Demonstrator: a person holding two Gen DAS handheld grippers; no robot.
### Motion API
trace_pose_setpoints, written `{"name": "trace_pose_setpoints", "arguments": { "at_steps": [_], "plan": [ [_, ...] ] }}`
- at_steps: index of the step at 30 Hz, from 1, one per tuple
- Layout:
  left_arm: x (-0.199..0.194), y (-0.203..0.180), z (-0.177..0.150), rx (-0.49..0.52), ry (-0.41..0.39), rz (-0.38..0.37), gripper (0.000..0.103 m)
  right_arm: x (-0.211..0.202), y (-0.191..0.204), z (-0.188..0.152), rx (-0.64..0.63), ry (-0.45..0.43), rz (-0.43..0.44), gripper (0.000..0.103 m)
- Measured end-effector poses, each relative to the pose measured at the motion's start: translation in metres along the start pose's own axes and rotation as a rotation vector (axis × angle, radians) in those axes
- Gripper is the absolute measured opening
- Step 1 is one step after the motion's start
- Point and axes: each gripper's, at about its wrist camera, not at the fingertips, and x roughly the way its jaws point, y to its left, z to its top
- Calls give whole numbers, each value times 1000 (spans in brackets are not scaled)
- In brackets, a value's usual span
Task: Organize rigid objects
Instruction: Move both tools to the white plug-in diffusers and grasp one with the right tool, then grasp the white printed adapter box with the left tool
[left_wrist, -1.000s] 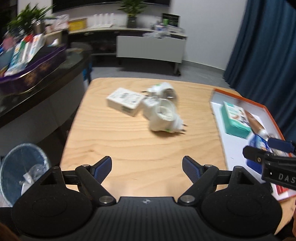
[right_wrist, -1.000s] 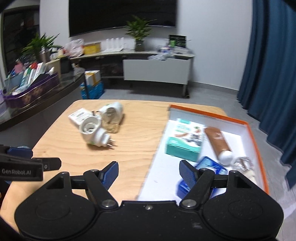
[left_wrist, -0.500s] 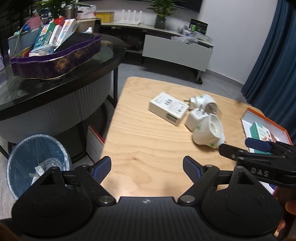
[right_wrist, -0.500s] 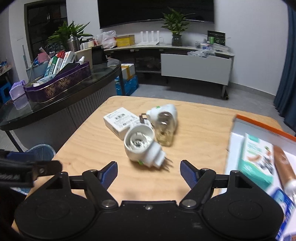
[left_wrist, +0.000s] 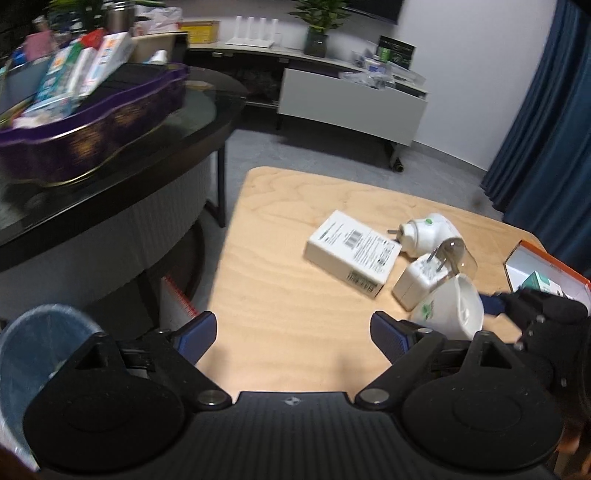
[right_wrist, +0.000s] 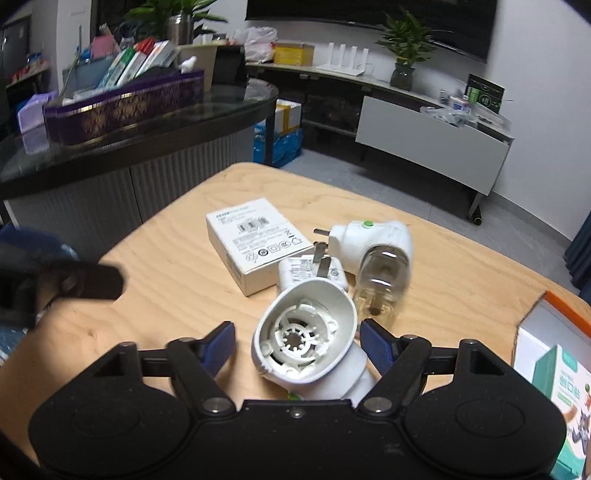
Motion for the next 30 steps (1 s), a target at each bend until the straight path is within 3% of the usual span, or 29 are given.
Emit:
{"name": "trace_pose_setpoints", "arguments": {
  "at_steps": [10,15,18,20,23,30],
  "plan": [
    [54,-16,19,145,-34,-74,103,-21,-22,-15,77,33,-9,75],
    [76,-22,24,253,-29,-119,103,-35,-25,-20,105,15,7,75],
    [85,-24,24,264,-27,-139,103,-39,-27,-20,113,16,12,75],
    [91,-26,25,274,-24,-130,97,-42,-28,-19,126,8,11,75],
    [87,-31,23,295,-45,-114,79,-51,-32,-18,153,-7,21,75],
    [56,-33,18,258,-70,-52,79,-78,-34,-19,185,-49,-1,75]
  ]
}}
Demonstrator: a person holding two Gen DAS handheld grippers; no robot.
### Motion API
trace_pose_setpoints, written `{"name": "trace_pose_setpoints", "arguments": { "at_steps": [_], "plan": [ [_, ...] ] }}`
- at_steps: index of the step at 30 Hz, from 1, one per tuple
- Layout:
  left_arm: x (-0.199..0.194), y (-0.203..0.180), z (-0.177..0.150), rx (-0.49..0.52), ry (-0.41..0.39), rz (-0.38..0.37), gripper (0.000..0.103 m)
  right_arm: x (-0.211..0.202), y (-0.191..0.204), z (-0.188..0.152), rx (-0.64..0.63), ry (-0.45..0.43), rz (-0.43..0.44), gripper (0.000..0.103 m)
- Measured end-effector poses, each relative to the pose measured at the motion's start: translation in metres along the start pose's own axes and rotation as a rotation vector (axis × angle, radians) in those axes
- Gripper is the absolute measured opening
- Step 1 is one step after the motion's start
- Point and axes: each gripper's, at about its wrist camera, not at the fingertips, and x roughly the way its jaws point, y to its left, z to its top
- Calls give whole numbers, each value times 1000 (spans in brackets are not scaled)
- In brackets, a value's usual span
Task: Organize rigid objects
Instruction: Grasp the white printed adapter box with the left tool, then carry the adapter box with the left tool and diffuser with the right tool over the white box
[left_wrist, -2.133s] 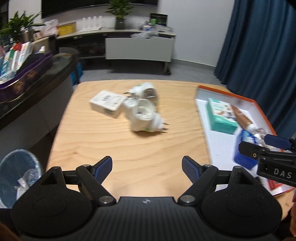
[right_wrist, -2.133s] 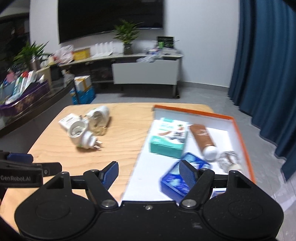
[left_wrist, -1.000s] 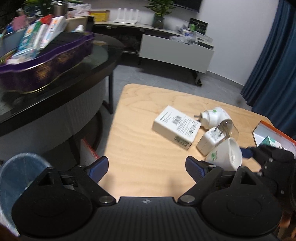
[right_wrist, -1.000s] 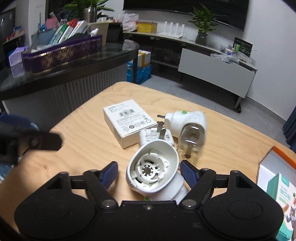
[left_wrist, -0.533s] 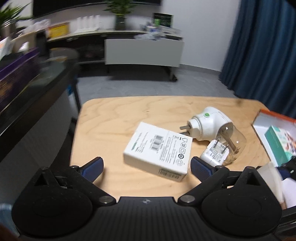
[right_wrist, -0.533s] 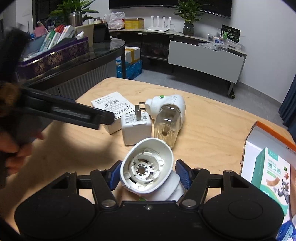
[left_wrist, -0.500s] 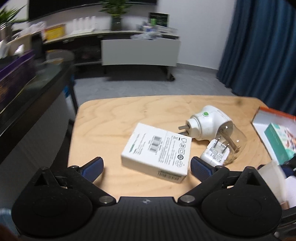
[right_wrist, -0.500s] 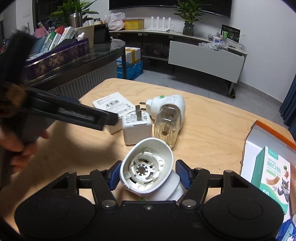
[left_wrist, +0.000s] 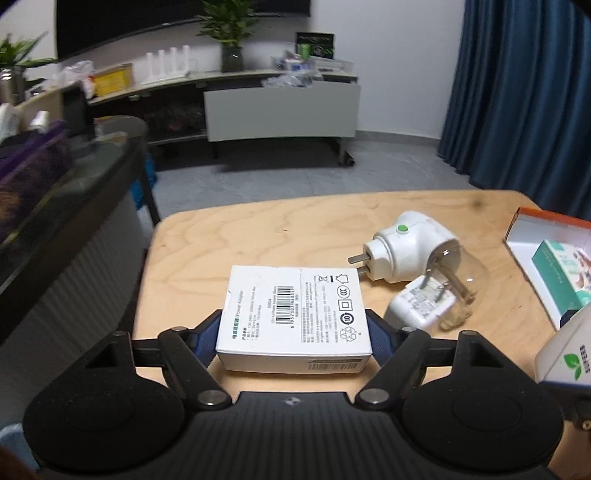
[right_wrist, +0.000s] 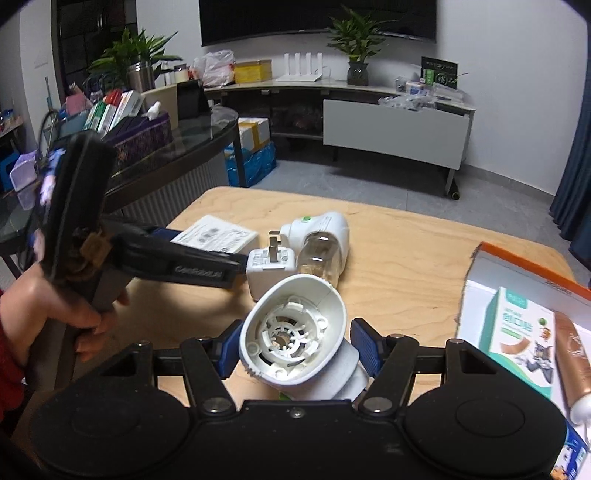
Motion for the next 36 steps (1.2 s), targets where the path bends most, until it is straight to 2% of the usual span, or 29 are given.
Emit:
{"name": "trace_pose_setpoints", "arguments": {
  "at_steps": [2,8,15,27,36],
  "plan": [
    [-20,-1,0,-21,-15,28,79,-11,0,-1,7,-14,-6,75],
    [-77,-16,-3,-53,-33,36,79,-46,-11,-6,50,-49,-29,75],
    [-113,-64,-13,-66,-34,-14,79,-89,-43,-29,112,-58,-97,75],
    [-117,-146,-13,5,-34,-126,79,-143,-115,-57,255,-86,-234,75],
    [-112,-184,-9,63,-50,-150,79,-162,-148,-64,319,-117,-293,75]
  ]
}}
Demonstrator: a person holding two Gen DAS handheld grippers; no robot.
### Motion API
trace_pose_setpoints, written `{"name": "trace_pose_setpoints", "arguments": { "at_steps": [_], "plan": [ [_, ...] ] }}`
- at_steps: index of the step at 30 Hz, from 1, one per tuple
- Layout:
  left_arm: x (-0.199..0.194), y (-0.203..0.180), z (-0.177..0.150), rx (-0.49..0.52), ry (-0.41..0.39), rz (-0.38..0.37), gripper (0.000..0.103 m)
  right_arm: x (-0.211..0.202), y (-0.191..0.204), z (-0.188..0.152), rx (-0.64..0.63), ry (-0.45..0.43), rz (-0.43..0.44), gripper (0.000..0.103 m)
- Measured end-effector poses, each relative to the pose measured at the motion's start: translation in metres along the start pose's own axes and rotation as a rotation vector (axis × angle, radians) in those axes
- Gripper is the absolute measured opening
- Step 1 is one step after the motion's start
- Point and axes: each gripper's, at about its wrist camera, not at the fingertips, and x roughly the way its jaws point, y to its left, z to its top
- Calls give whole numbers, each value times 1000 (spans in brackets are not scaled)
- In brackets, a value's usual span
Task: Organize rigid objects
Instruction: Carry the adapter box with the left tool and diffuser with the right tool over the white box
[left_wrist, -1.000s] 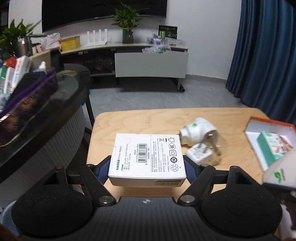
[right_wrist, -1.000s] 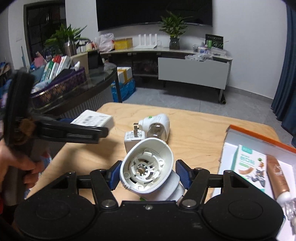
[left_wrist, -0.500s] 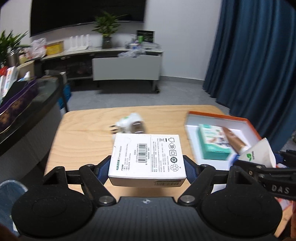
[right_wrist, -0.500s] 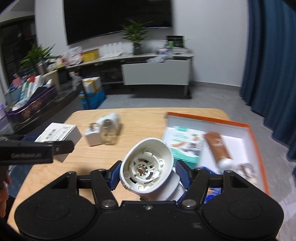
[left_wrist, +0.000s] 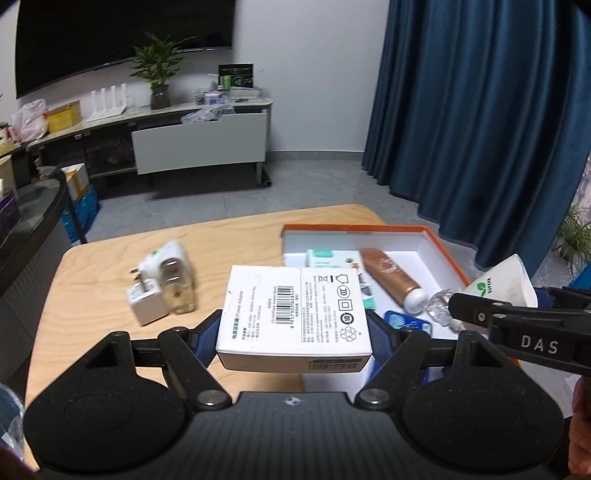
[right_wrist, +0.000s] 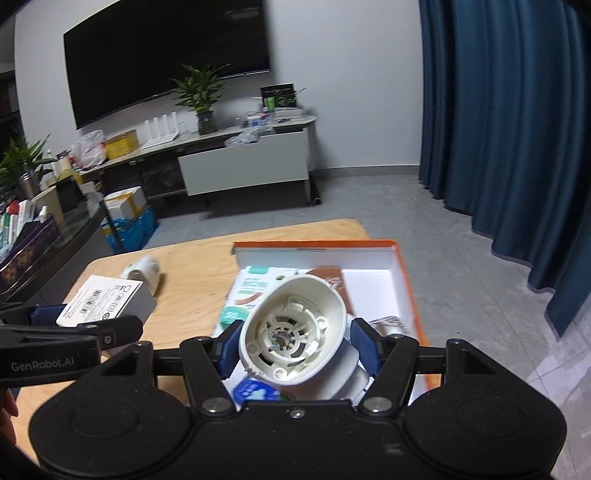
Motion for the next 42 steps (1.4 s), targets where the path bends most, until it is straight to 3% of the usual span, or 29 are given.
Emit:
{"name": "trace_pose_setpoints", "arguments": {
  "at_steps": [23,42],
  "plan": [
    [10,-45,-5,61,11,-69,79,-15,-36,-6,33,-1,-99,75],
    [17,-52,-15,78,39,-86,79,-9,-42,-15,32,36,-123,75]
  ]
}}
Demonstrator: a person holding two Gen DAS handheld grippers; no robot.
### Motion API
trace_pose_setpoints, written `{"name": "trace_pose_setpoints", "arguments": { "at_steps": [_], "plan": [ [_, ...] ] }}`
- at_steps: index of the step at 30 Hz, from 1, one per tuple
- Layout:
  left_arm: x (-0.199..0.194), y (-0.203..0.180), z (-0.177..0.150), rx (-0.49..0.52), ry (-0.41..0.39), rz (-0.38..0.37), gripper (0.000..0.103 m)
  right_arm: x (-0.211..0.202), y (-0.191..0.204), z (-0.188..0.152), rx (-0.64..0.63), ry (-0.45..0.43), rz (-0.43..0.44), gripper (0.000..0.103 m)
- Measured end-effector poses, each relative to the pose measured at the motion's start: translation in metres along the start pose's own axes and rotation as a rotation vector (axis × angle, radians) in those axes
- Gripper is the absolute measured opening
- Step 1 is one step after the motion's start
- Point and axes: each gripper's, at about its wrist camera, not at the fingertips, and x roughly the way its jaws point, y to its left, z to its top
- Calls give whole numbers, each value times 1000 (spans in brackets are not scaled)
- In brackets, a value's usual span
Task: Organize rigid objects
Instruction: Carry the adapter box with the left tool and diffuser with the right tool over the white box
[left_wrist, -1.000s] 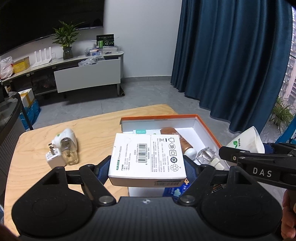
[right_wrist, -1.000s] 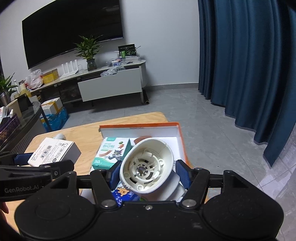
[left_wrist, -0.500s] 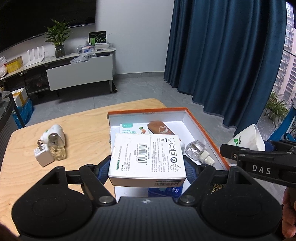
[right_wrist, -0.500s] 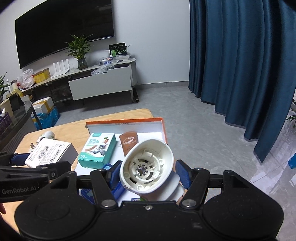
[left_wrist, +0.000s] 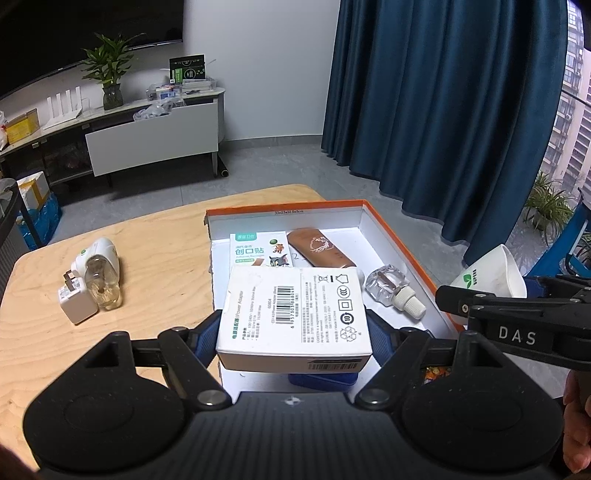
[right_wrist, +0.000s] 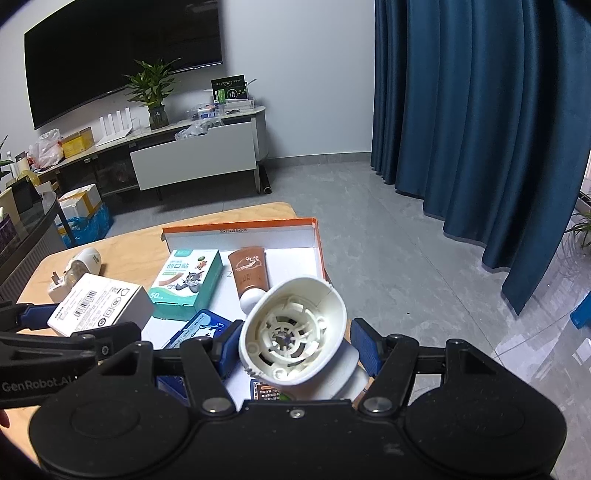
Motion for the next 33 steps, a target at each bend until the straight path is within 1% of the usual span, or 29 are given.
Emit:
{"name": "trace_pose_setpoints", "arguments": {
  "at_steps": [21,33],
  "plan": [
    [12,3,6,-2,-1,-1,79,15,6,4,-26,7,7,75],
    [21,8,16,-11,-9,5,79,25,14,20,-48,-1,12,75]
  ]
}}
